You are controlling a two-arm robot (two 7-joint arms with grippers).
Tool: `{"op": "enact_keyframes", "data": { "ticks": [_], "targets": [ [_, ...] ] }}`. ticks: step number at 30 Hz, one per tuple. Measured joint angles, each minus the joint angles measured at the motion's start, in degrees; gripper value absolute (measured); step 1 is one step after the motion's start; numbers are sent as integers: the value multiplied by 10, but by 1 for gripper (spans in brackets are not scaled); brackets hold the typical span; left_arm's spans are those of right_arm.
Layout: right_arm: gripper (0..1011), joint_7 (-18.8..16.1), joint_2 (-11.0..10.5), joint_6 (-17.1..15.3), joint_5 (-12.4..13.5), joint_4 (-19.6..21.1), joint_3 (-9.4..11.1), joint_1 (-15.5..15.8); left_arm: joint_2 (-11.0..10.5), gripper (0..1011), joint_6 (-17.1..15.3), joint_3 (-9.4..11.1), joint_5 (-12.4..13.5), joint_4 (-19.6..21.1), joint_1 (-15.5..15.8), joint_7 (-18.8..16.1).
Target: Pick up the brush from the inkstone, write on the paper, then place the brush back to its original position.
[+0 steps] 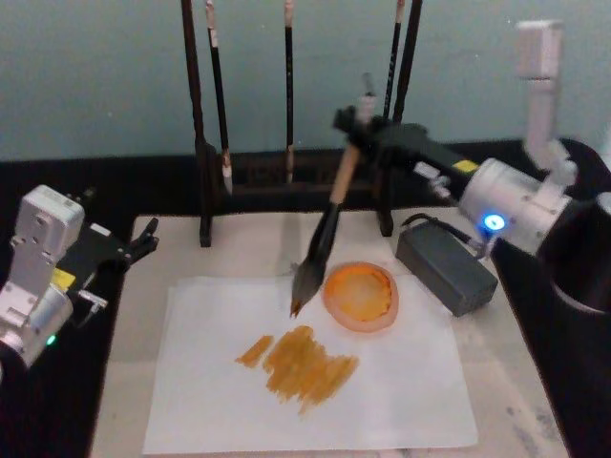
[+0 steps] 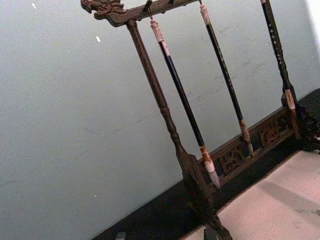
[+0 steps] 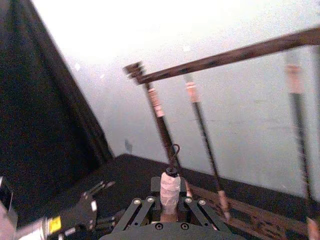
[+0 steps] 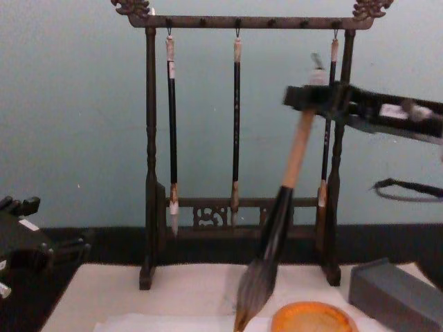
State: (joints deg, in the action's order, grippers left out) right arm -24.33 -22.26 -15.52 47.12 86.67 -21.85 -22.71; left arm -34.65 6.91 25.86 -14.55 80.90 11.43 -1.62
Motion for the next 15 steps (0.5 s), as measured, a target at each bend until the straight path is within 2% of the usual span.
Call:
{"op": "enact_keyframes", "data": {
  "ticks": [4, 5, 8, 9, 11, 12, 15],
  "targets": [
    [173, 10, 2, -16, 50, -13, 31, 13, 0, 1010, 0, 0, 0, 0, 0, 0],
    [173, 15, 3, -23, 71, -20, 45, 18, 0, 1010, 0, 0, 0, 0, 0, 0],
    [173, 23, 6, -36, 104, -31, 63, 24, 0, 1010, 0, 0, 0, 0, 0, 0],
    [173, 29, 9, -47, 129, -42, 78, 29, 0, 1010, 0, 0, 0, 0, 0, 0],
    [173, 35, 13, -59, 154, -55, 92, 32, 0, 1010, 0, 0, 0, 0, 0, 0],
    [173, 40, 17, -69, 178, -67, 105, 35, 0, 1010, 0, 0, 0, 0, 0, 0],
    [173, 50, 26, -89, 221, -89, 129, 38, 0, 1010, 0, 0, 0, 0, 0, 0]
  ]
}}
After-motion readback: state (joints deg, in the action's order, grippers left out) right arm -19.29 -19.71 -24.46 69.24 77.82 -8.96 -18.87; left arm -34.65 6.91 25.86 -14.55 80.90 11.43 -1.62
